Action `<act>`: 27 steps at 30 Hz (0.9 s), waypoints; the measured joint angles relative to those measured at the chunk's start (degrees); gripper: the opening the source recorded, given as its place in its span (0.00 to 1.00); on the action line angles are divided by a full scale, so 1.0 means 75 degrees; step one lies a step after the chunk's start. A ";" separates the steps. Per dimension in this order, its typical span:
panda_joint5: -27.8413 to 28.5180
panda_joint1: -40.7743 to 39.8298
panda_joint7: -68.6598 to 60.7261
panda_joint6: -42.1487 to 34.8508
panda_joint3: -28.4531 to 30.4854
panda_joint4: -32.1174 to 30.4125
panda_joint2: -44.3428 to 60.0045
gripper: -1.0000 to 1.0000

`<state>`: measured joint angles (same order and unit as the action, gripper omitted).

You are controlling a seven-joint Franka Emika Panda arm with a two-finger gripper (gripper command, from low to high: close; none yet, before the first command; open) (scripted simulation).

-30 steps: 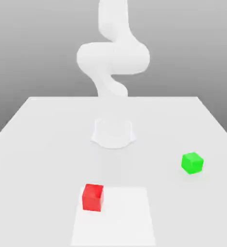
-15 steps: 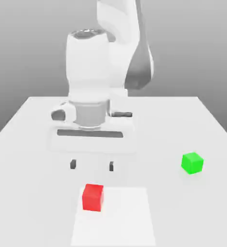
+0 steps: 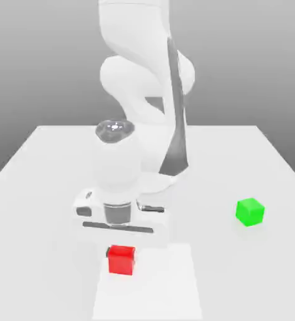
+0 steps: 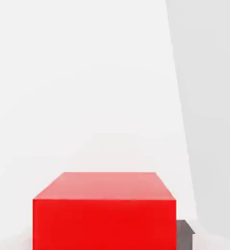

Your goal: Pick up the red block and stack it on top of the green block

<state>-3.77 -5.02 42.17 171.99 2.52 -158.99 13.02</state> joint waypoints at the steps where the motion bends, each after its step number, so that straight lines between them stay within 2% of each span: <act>1: 0.0067 0.0031 0.0046 -0.0156 0.0047 -0.0026 -0.0184 0.00; 6: 0.0459 0.0049 0.0331 -0.1252 0.0167 -0.0213 -0.1471 0.00; 8: 0.0356 0.0040 0.0062 -0.1552 -0.0102 -0.0308 -0.1866 0.00; 11: -0.0016 0.1325 -0.0770 -0.1787 -0.0688 -0.0465 -0.2266 0.00; 17: -0.0626 0.3124 -0.2435 -0.2150 -0.1702 -0.0787 -0.2977 0.00; 24: -0.0993 0.5371 -0.4108 -0.2468 -0.2815 -0.1162 -0.3679 0.00; 27: -0.0726 0.5490 -0.4129 -0.1927 -0.3097 -0.1182 -0.3158 0.00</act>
<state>-9.21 36.15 11.21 157.54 -20.71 -167.86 -10.66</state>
